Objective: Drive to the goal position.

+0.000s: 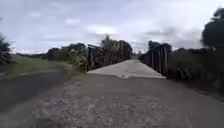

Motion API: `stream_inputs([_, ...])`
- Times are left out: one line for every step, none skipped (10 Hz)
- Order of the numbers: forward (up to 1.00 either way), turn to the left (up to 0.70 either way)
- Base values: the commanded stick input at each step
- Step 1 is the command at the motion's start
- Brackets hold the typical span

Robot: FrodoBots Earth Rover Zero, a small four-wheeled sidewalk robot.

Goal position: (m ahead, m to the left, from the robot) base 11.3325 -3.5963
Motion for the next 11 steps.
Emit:
stream_inputs([0.70,0.00])
stream_inputs([0.70,0.00])
stream_inputs([0.70,0.00])
stream_inputs([0.70,0.00])
stream_inputs([0.70,0.00])
stream_inputs([0.70,0.00])
stream_inputs([0.70,0.00])
stream_inputs([0.70,0.00])
stream_inputs([0.70,0.00])
stream_inputs([0.70,0.00])
stream_inputs([0.70,0.00])
